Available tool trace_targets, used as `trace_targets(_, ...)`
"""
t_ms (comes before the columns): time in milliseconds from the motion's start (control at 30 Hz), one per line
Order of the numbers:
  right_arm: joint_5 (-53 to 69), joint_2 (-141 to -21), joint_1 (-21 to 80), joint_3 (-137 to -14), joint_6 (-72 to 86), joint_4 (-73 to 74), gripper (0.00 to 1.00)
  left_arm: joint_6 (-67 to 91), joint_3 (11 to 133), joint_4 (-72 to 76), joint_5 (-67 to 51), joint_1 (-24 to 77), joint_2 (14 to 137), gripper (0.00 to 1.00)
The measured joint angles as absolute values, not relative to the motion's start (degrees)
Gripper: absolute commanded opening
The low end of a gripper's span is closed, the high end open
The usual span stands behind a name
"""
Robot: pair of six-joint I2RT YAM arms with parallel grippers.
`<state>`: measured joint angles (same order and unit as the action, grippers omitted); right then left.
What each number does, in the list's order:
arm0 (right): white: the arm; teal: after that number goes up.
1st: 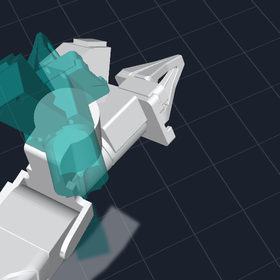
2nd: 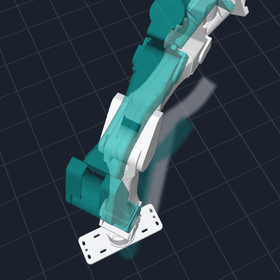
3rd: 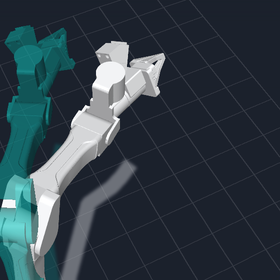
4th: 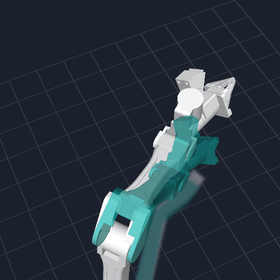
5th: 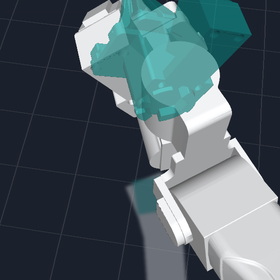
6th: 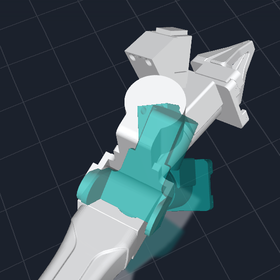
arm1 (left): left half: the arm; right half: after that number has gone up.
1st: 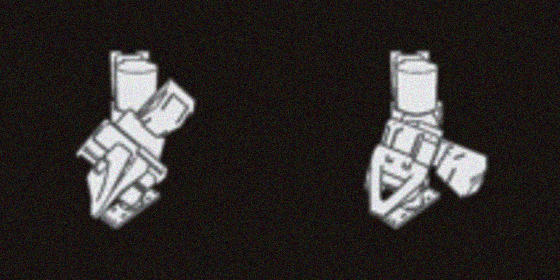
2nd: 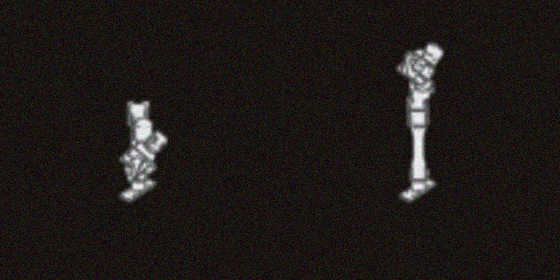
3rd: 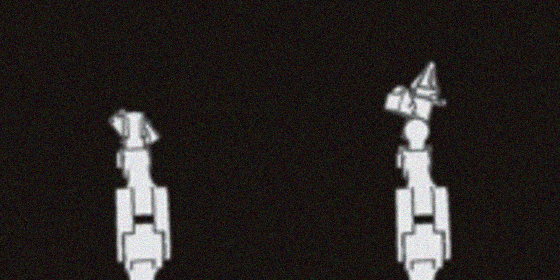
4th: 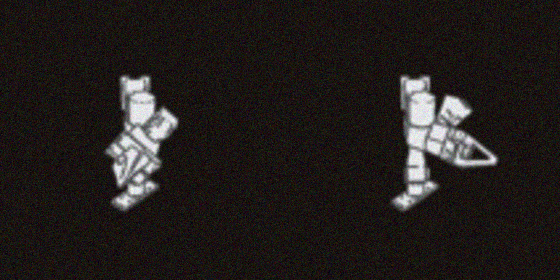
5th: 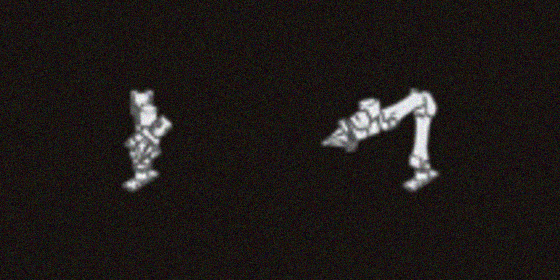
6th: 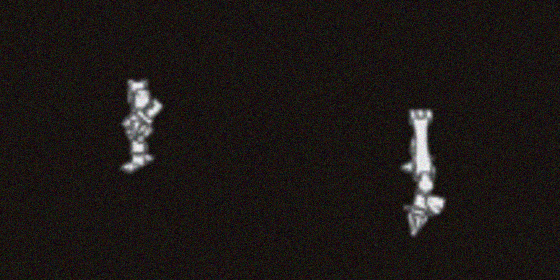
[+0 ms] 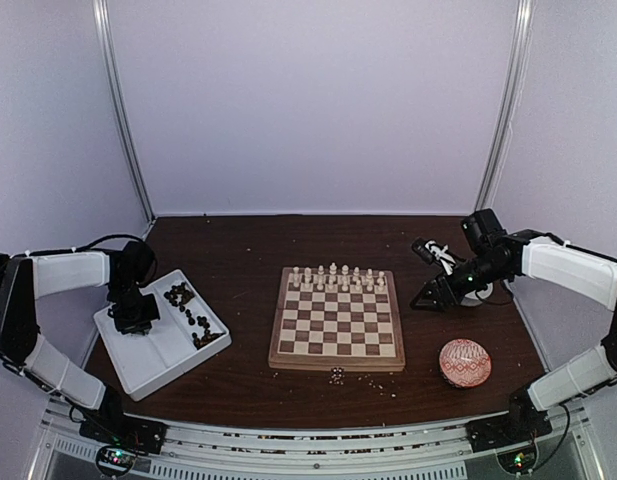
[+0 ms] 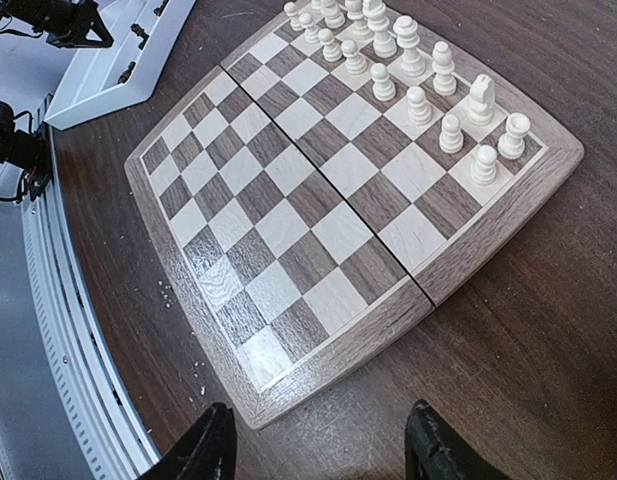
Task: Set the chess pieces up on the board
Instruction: Adjust the storage box at the center of the board.
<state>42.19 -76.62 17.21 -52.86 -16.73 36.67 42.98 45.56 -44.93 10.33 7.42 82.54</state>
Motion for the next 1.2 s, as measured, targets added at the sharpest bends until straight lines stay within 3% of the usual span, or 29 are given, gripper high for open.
trace_targets(733,42.44,-78.59,16.95,-52.86,-16.73,36.88,0.56,32.36,46.57,-41.80,6.31,7.38,83.70,0.00)
trace_targets(1200,42.87,-80.12,16.95,-52.86,-17.10,37.43,0.55,31.44,47.24,-39.59,6.24,13.93,84.86,0.00)
